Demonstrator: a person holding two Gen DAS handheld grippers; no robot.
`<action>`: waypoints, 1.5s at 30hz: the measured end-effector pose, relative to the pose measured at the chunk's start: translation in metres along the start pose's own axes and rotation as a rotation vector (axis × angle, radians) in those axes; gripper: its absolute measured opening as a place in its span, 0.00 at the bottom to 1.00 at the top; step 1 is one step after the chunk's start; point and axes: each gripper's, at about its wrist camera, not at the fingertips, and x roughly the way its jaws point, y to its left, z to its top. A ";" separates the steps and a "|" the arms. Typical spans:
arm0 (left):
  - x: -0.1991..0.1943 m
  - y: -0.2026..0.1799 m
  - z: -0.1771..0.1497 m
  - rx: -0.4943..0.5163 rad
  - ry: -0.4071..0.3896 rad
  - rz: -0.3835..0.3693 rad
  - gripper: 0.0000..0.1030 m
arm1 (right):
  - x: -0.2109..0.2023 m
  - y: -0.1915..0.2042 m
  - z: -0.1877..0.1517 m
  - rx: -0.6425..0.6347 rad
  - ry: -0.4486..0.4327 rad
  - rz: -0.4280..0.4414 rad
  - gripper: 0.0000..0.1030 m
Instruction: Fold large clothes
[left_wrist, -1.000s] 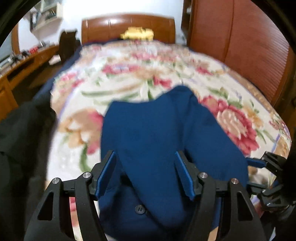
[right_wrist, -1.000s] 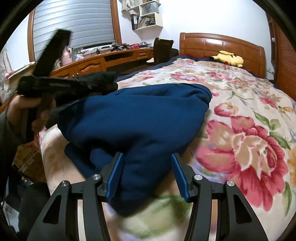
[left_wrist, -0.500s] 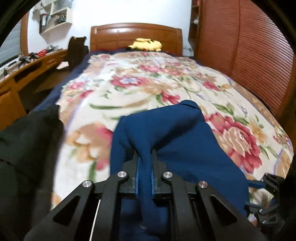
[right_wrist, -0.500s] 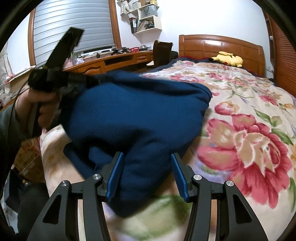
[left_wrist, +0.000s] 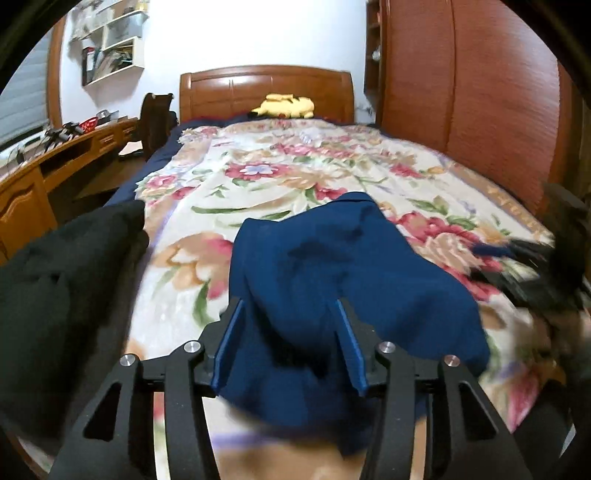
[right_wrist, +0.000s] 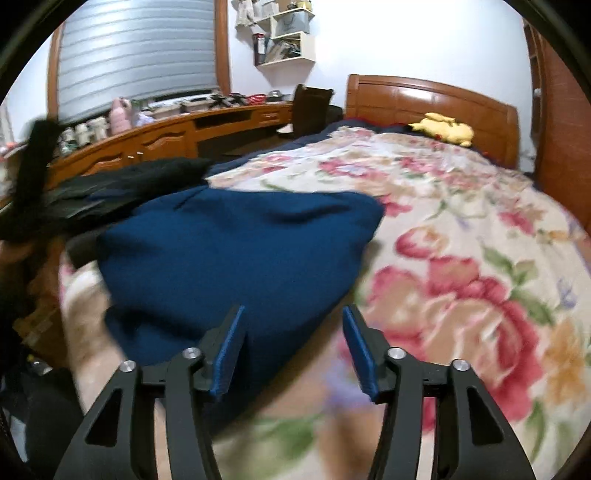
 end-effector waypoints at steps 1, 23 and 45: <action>-0.006 0.001 -0.008 -0.009 -0.009 -0.001 0.50 | 0.006 -0.005 0.009 0.000 0.004 -0.006 0.61; 0.021 -0.025 -0.072 -0.027 0.101 -0.036 0.50 | 0.181 -0.077 0.084 0.243 0.206 -0.016 0.68; -0.001 -0.005 -0.055 -0.075 -0.006 -0.125 0.06 | 0.154 -0.045 0.120 0.106 0.105 0.050 0.12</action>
